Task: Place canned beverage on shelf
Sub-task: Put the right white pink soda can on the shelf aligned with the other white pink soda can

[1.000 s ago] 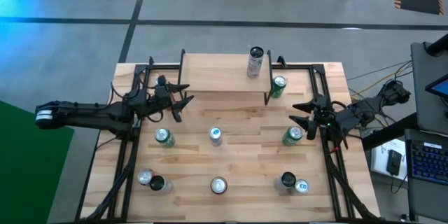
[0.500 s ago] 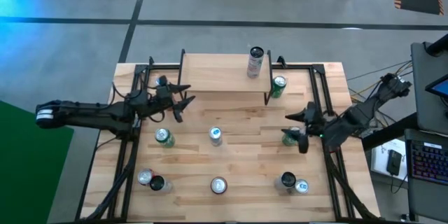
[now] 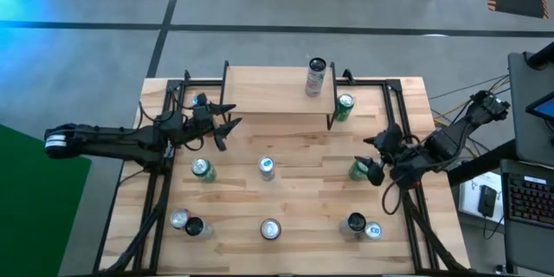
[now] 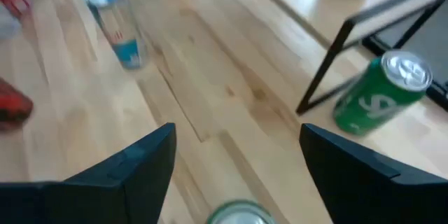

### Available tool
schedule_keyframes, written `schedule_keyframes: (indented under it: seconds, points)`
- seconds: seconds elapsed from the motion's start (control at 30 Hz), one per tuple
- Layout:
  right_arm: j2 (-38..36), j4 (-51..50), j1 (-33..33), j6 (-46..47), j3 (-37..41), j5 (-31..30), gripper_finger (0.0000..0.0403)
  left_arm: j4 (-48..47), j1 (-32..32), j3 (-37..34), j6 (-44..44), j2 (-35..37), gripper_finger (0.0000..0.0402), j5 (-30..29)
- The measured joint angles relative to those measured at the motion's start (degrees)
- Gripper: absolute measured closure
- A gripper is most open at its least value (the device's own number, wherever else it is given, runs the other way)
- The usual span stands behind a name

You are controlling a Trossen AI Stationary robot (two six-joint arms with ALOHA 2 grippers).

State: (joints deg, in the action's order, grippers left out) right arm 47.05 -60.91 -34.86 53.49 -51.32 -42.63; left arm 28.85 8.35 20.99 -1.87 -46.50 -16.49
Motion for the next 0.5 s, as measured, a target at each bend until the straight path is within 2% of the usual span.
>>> schedule_keyframes:
  seconds: [0.23,0.33,0.5]
  points:
    - [5.17,-3.75,-0.01,5.96,0.6,8.67,0.0044,1.27,0.01,0.0,-0.53,-0.1,0.0187,0.0]
    - [6.89,-5.97,-0.01,10.72,0.15,10.58,0.0038,1.62,0.01,0.0,-0.55,-0.13,0.0187,-0.12]
    - [7.38,-15.53,0.53,21.21,0.14,10.67,0.0037,1.96,0.21,0.09,-0.6,-0.13,0.0187,-2.42]
